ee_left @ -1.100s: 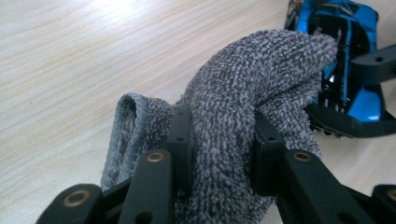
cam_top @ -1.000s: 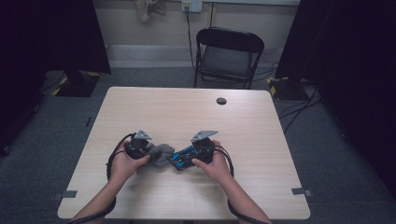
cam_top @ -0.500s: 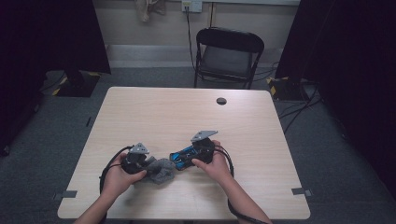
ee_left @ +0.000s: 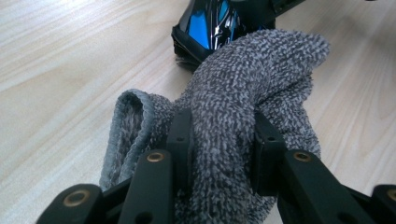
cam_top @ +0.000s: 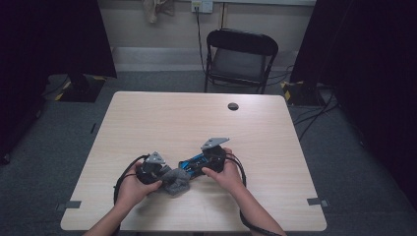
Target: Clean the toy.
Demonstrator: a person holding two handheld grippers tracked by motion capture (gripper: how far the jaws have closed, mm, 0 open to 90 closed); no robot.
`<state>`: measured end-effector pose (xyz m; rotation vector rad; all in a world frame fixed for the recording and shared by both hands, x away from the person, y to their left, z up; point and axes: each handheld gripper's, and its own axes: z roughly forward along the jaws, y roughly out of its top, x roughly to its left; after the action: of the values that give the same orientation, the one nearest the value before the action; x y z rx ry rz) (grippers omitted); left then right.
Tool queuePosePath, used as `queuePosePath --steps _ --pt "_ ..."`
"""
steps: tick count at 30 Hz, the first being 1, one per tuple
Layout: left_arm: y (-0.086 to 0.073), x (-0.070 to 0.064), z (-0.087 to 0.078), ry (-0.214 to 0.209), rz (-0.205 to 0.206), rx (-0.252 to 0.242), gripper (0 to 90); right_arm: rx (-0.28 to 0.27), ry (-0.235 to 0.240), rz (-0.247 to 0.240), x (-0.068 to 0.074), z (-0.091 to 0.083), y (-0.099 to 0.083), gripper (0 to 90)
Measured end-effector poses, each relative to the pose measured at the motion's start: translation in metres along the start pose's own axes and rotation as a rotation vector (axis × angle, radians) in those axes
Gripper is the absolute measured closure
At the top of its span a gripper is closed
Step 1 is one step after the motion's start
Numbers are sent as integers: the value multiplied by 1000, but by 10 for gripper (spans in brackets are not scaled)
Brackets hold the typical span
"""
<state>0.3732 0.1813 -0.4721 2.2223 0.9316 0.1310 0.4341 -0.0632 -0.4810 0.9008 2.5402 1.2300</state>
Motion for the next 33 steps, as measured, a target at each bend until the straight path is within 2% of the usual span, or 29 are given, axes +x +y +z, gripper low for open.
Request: queuePosePath --steps 8,12,16,20,26,33 --pt "6 6 4 16 -9 -1 667 2 -2 -2 0 0 0 191" --pt "7 12 2 40 -12 3 667 0 -2 -3 0 0 0 191" --pt "7 22 0 62 -37 -6 667 2 -1 -2 0 0 0 191" --pt "7 32 -1 77 -79 -30 667 1 0 -3 0 0 0 191" --pt "12 40 1 90 -99 -33 667 4 0 -4 0 0 0 191" --pt "15 52 -2 131 -125 -42 665 3 1 -6 0 0 0 191"
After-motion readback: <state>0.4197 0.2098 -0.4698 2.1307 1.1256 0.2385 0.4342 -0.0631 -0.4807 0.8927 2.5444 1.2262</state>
